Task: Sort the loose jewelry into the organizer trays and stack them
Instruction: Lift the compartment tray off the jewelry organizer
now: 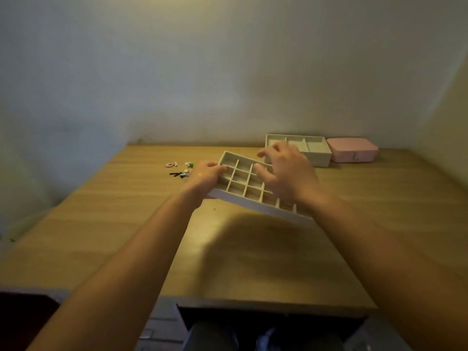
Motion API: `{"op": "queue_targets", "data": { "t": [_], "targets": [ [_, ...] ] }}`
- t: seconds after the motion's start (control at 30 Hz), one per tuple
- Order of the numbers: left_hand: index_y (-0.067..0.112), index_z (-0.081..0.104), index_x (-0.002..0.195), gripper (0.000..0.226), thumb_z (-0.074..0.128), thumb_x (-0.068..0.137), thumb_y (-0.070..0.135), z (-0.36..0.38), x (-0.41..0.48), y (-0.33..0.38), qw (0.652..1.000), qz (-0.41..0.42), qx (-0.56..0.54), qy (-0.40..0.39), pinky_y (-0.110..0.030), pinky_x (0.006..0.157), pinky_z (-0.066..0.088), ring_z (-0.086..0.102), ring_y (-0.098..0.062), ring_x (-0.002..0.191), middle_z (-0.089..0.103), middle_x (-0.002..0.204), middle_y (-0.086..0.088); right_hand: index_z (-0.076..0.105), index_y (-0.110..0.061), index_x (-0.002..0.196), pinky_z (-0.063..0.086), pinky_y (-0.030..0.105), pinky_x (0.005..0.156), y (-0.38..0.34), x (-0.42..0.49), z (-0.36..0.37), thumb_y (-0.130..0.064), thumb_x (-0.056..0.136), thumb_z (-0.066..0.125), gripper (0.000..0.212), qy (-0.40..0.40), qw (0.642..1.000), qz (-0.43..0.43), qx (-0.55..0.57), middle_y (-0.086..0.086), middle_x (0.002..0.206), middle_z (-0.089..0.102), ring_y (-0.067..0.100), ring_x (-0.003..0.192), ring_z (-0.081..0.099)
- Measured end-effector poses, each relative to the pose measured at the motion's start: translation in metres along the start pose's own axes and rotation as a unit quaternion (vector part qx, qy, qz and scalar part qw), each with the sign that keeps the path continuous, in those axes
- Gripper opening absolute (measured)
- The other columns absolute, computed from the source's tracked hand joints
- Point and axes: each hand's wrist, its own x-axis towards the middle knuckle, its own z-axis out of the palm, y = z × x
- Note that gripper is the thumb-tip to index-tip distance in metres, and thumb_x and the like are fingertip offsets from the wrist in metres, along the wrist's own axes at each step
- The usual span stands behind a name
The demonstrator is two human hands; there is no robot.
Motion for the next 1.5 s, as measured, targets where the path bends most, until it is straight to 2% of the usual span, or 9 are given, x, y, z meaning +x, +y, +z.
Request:
{"op": "queue_targets", "data": {
  "t": [0.13,0.33,0.43,0.53,0.7,0.87,1.1,1.3,1.5],
  "targets": [
    [0.016,0.065,0.085,0.018,0.055,0.098,0.01,-0.017,-0.051,-0.025,0.997,-0.059,-0.054,0.018,-0.018,0.04,0.046,0.062,-0.01,0.05,0.064,0.072,0.0,0.045,-0.021,0.141,0.049,0.047,0.095,0.014,-0.036,0.001,-0.046,0.095,0.05,0.053,-0.107,0.976,0.161,-0.095,0.011,0.142,0.041,0.033,0.127,0.043],
    [0.009,0.061,0.108,0.014,0.054,0.095,0.011,-0.034,-0.086,-0.065,0.984,-0.17,-0.043,0.016,-0.037,0.069,0.055,0.064,-0.025,0.085,0.063,0.099,-0.01,0.064,-0.012,0.107,0.058,0.036,0.069,0.009,-0.071,0.026,-0.029,0.095,0.056,0.022,-0.24,0.948,0.205,0.029,0.005,0.094,0.068,0.02,0.081,0.065],
    [0.012,0.051,0.116,0.019,0.046,0.098,0.005,-0.027,-0.083,-0.078,0.988,-0.138,0.065,0.029,-0.038,0.083,0.05,0.056,-0.021,0.093,0.058,0.105,-0.007,0.062,-0.008,0.103,0.045,0.03,0.052,0.001,-0.078,0.038,-0.022,0.094,0.056,0.018,-0.23,0.951,0.207,0.026,0.004,0.089,0.065,0.015,0.073,0.06],
    [0.01,0.044,0.129,0.033,0.045,0.097,0.015,-0.019,-0.075,-0.084,0.978,-0.08,0.186,0.039,-0.042,0.086,0.052,0.059,-0.027,0.099,0.06,0.112,-0.01,0.066,-0.009,0.092,0.05,0.03,0.056,0.002,-0.075,0.051,-0.018,0.093,0.056,0.014,-0.223,0.952,0.209,0.006,0.005,0.088,0.066,0.017,0.073,0.062],
    [0.007,0.057,0.116,0.044,0.048,0.088,0.04,-0.019,-0.064,-0.092,0.933,-0.065,0.35,0.051,-0.044,0.082,0.054,0.062,-0.036,0.101,0.065,0.11,-0.015,0.069,-0.014,0.089,0.055,0.032,0.062,0.005,-0.061,0.066,-0.019,0.092,0.057,0.014,-0.205,0.957,0.202,-0.026,0.003,0.087,0.066,0.02,0.074,0.064],
    [0.015,0.06,0.107,0.037,0.053,0.088,0.046,-0.031,-0.042,-0.1,0.921,-0.077,0.376,0.06,-0.048,0.084,0.055,0.062,-0.029,0.094,0.063,0.105,-0.008,0.071,-0.016,0.092,0.059,0.036,0.07,0.011,-0.037,0.076,-0.023,0.092,0.058,0.015,-0.227,0.958,0.169,-0.052,0.001,0.083,0.067,0.019,0.076,0.064],
    [0.017,0.063,0.083,0.043,0.044,0.086,0.056,-0.055,0.008,-0.088,0.886,-0.088,0.439,0.124,-0.032,0.066,0.041,0.062,-0.027,0.082,0.069,0.092,-0.007,0.061,-0.02,0.089,0.052,0.037,0.078,-0.017,0.014,0.075,-0.051,0.095,0.048,0.034,-0.221,0.957,0.088,-0.167,-0.001,0.081,0.061,0.024,0.085,0.064],
    [0.03,0.067,0.1,0.015,0.053,0.094,0.026,-0.073,0.073,-0.083,0.891,-0.054,0.414,0.178,-0.035,0.083,0.051,0.066,-0.024,0.096,0.07,0.104,0.003,0.072,-0.027,0.095,0.056,0.037,0.076,-0.035,0.068,0.112,-0.027,0.095,0.055,0.017,-0.207,0.976,0.071,0.001,-0.005,0.092,0.071,0.019,0.085,0.063],
    [0.033,0.071,0.103,0.012,0.064,0.093,0.035,-0.077,0.116,-0.107,0.899,-0.036,0.397,0.18,-0.032,0.08,0.051,0.066,-0.02,0.1,0.073,0.107,0.006,0.075,-0.03,0.097,0.06,0.042,0.084,-0.044,0.106,0.16,-0.017,0.093,0.059,0.021,-0.224,0.969,0.047,0.096,-0.009,0.101,0.072,0.016,0.093,0.066]
  ]
}}
